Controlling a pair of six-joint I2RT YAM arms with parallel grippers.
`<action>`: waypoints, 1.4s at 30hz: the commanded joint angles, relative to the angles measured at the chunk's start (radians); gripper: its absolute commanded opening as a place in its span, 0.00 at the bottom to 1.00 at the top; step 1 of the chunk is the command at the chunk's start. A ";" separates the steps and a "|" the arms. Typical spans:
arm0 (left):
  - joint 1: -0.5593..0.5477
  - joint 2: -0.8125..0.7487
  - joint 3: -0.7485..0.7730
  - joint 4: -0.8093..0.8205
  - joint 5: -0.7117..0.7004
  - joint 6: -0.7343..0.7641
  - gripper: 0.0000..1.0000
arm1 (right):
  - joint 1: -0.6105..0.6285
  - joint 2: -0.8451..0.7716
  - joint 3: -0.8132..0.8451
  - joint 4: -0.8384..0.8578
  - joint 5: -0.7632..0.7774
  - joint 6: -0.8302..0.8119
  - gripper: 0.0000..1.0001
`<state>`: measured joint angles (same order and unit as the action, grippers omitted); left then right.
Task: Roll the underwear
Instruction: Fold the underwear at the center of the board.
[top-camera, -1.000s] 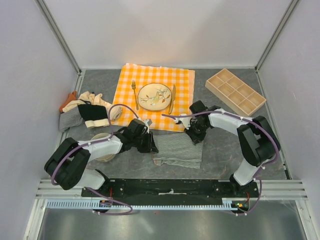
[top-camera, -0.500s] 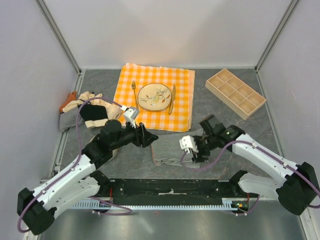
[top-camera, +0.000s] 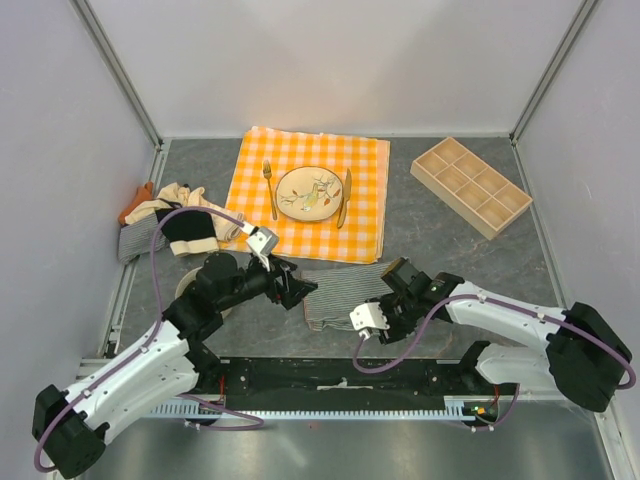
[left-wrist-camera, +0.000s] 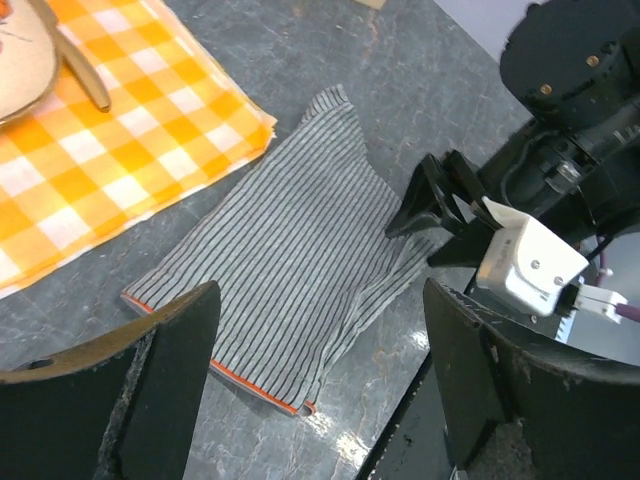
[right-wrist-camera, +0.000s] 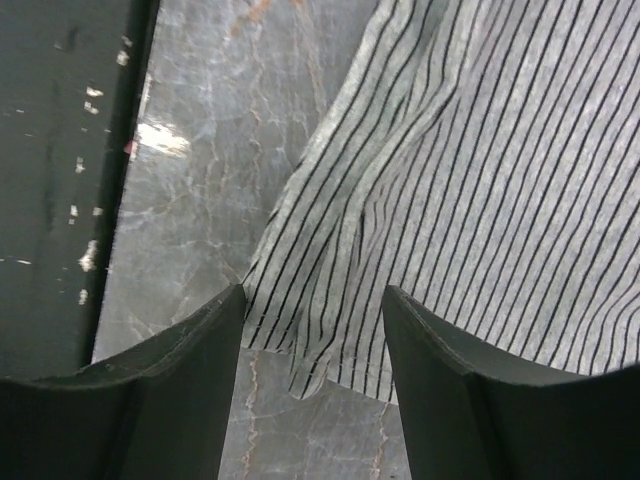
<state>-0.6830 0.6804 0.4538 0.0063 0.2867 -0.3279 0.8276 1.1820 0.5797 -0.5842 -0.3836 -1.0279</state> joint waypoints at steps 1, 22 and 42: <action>-0.042 0.028 -0.038 0.141 0.084 0.102 0.86 | 0.008 0.022 -0.014 0.057 0.071 -0.023 0.63; -0.573 0.539 -0.076 0.320 -0.281 0.593 0.86 | -0.117 -0.091 -0.034 -0.144 0.032 -0.100 0.11; -0.696 0.763 0.000 0.290 -0.442 0.575 0.15 | -0.251 -0.078 0.019 -0.276 -0.097 -0.166 0.08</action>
<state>-1.3937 1.4212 0.4446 0.3210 -0.0639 0.2619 0.5953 1.1049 0.5472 -0.8062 -0.4187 -1.1542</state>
